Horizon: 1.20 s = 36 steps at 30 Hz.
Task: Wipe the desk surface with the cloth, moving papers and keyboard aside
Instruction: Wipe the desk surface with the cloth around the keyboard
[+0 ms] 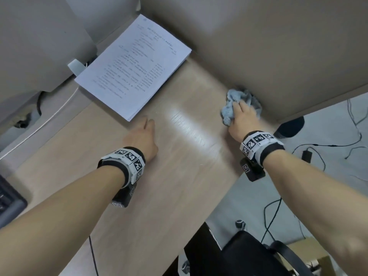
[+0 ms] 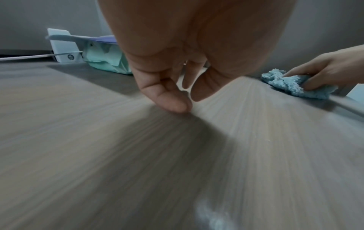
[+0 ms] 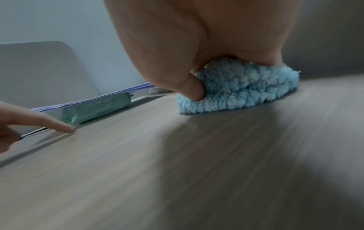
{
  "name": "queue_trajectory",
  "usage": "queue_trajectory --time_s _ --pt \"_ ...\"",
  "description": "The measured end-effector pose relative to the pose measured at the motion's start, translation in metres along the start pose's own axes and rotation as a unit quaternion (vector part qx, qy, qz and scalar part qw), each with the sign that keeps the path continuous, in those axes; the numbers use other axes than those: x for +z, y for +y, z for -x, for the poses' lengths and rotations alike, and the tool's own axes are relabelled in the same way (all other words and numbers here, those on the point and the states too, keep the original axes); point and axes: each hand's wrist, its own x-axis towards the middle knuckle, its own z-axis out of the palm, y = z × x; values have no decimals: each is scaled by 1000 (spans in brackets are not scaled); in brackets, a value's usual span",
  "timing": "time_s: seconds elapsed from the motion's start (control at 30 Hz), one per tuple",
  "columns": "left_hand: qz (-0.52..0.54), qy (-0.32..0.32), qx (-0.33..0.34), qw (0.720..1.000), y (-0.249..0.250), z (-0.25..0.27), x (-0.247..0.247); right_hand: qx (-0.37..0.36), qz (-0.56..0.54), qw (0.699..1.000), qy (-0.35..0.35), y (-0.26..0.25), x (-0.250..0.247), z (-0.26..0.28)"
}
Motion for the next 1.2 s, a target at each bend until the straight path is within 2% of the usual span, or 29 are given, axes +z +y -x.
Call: queue_trajectory --time_s 0.07,0.17,0.3,0.43,0.57,0.73,0.87,1.03,1.2 --pt "-3 -10 8 1000 5 -1 0 3 6 1000 14 -2 4 2" --pt "-10 -25 7 1000 7 -1 -1 -4 9 1000 -10 -10 2 -16" --pt "-11 -33 4 999 8 -4 -6 -46 26 997 -47 -36 -14 -61" --pt "-39 -35 -2 999 14 -6 -14 -122 39 991 -47 -79 -28 -101" --pt "-55 -33 -13 998 19 -6 -15 -149 41 986 -55 -99 -31 -112" --pt "-56 -46 -17 997 14 -11 -5 -153 4 987 -44 -68 -24 -86" --pt "-50 -49 -15 997 11 -12 -1 -98 -53 993 -37 -20 -21 -54" --pt "-51 -46 -15 998 13 -13 3 -15 -68 997 -23 39 -13 -2" --pt "-50 -19 3 999 10 -10 10 33 -41 999 4 61 6 43"
